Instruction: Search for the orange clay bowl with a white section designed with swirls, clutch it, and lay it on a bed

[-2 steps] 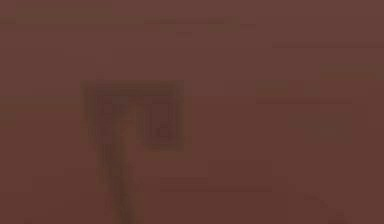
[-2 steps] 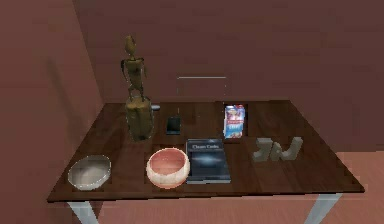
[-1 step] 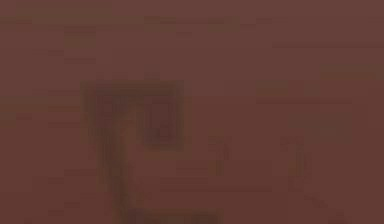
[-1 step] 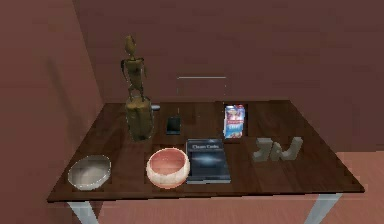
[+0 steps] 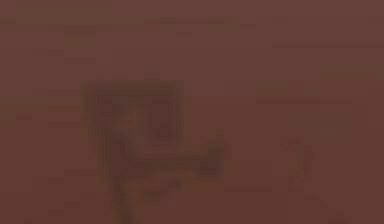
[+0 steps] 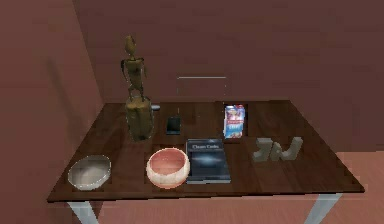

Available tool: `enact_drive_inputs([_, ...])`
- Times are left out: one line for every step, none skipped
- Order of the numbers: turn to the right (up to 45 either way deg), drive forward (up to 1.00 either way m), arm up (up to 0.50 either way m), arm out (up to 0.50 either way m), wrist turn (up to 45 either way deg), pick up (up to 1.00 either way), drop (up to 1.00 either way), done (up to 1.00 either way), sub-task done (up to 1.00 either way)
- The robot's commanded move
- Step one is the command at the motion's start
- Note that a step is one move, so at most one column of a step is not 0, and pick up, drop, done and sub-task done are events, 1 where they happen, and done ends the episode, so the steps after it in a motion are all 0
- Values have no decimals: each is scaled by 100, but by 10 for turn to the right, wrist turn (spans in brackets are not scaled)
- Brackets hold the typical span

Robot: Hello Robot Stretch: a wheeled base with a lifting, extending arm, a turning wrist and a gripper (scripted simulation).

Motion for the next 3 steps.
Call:
enact_drive_inputs([0,0,0,26,0,0,0,0,0])
enact_drive_inputs([0,0,0,0,450,0,0,0,0])
enact_drive_inputs([0,0,0,0,450,0,0,0,0])
